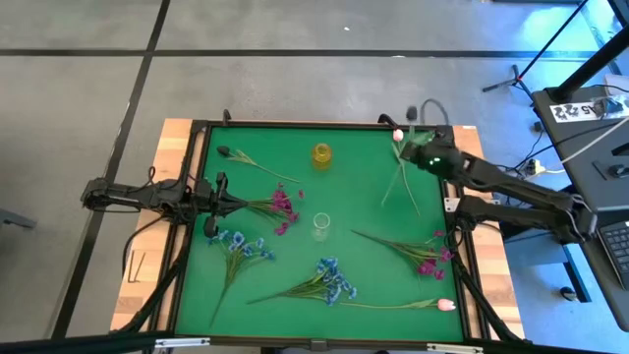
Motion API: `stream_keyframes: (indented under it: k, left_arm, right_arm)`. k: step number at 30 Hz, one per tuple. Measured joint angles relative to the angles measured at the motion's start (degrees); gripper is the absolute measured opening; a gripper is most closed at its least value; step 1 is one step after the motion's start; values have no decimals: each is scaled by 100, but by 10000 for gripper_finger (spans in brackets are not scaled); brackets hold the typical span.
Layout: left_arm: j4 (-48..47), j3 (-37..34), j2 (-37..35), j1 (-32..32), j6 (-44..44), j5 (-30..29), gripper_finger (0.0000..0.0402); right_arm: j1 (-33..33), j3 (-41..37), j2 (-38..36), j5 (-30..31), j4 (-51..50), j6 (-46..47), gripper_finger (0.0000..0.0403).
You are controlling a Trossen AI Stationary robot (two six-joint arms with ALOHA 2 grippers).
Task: Sort flowers into vase by color
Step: Put the right black flower into the yellow vase
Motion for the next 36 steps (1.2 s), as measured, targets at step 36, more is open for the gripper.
stream_keyframes:
  k: [36]
  left_arm:
    - [-1, 0, 0, -2, 0, 0, 0]
  right_arm:
    - [746, 817, 3400, -2939, 7487, -6299, 2]
